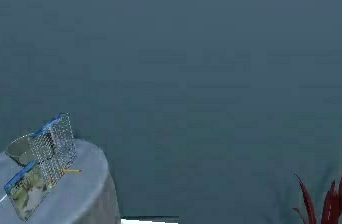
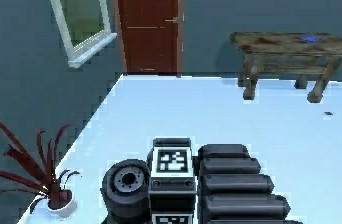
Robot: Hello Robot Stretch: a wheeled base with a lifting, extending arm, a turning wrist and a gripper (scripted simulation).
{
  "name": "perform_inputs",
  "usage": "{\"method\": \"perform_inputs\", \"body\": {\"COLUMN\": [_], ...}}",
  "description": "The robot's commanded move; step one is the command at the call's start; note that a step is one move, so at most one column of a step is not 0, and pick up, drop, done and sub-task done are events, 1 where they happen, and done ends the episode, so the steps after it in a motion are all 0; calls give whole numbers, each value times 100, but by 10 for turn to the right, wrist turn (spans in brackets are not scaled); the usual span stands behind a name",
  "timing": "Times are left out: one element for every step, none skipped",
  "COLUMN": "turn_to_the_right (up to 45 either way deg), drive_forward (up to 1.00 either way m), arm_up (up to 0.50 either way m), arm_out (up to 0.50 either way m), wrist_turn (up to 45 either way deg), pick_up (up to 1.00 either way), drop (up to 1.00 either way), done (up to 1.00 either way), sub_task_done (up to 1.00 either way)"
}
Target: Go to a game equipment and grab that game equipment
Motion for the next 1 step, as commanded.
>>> {"method": "perform_inputs", "body": {"turn_to_the_right": [0], "drive_forward": [80], "arm_up": [0], "arm_out": [0], "wrist_turn": [0], "pick_up": [0], "drop": [0], "done": [0], "sub_task_done": [0]}}
